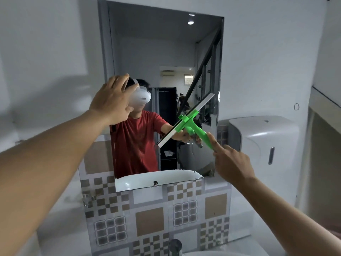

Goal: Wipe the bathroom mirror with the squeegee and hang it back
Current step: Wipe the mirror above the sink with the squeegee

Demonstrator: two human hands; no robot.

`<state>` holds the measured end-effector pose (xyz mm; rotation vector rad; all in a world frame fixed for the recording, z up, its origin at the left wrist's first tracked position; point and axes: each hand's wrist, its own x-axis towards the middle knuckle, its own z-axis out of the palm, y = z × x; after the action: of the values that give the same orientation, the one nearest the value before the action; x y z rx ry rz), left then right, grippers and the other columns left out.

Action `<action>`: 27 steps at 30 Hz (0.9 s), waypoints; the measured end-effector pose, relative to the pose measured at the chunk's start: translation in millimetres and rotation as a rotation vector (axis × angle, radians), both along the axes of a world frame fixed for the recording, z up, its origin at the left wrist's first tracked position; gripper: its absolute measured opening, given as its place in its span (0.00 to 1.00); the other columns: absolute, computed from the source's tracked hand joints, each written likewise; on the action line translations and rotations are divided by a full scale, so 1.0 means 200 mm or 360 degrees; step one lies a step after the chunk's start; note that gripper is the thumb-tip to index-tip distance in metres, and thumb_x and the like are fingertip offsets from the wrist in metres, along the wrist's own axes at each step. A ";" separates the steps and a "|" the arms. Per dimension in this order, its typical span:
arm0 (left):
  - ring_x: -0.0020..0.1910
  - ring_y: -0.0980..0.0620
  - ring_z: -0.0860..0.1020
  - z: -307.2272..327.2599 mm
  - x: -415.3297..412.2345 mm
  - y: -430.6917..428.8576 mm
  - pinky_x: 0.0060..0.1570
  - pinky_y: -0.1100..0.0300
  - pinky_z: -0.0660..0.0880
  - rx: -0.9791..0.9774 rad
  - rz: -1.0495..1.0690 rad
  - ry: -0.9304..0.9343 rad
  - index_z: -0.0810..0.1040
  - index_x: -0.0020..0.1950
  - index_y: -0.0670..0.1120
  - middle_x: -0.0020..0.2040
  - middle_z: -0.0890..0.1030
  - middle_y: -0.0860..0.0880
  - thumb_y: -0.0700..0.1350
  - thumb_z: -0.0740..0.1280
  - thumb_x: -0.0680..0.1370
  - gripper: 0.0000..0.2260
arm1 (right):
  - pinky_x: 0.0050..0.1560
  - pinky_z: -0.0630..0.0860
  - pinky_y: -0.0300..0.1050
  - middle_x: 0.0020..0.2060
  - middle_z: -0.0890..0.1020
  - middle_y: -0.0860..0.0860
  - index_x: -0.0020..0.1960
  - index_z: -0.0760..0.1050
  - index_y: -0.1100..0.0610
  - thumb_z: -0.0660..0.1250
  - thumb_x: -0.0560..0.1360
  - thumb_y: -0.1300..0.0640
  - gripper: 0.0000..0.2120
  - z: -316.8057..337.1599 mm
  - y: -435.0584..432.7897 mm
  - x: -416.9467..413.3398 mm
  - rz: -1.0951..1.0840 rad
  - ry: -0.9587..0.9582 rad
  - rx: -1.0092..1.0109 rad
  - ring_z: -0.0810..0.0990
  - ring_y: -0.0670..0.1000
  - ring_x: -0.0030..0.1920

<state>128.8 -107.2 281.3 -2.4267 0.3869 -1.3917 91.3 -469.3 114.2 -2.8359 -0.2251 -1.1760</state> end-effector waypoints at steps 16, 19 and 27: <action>0.69 0.34 0.66 0.03 -0.07 -0.01 0.62 0.37 0.73 0.0030 0.0000 0.0041 0.70 0.76 0.47 0.74 0.66 0.38 0.49 0.78 0.69 0.36 | 0.26 0.66 0.38 0.41 0.81 0.52 0.82 0.41 0.46 0.60 0.83 0.54 0.36 -0.33 0.22 -0.13 0.0048 0.0346 0.0659 0.70 0.45 0.28; 0.70 0.33 0.64 0.02 -0.07 -0.01 0.62 0.36 0.72 0.0029 0.0025 0.0047 0.68 0.77 0.47 0.75 0.65 0.38 0.49 0.78 0.70 0.38 | 0.26 0.68 0.38 0.42 0.82 0.54 0.82 0.41 0.47 0.60 0.84 0.55 0.36 -0.40 0.28 -0.16 0.0085 0.0432 0.0807 0.71 0.45 0.29; 0.70 0.33 0.64 0.02 -0.07 0.00 0.62 0.35 0.72 0.0024 0.0030 0.0048 0.68 0.77 0.47 0.75 0.65 0.38 0.50 0.78 0.69 0.38 | 0.27 0.73 0.45 0.35 0.77 0.52 0.82 0.40 0.47 0.60 0.84 0.58 0.37 -0.45 0.58 -0.18 0.0279 0.0554 0.1392 0.78 0.53 0.31</action>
<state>115.5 -107.1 285.3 -2.4353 0.3797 -1.3409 56.1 -353.9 23.7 -2.1210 0.0579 -0.5240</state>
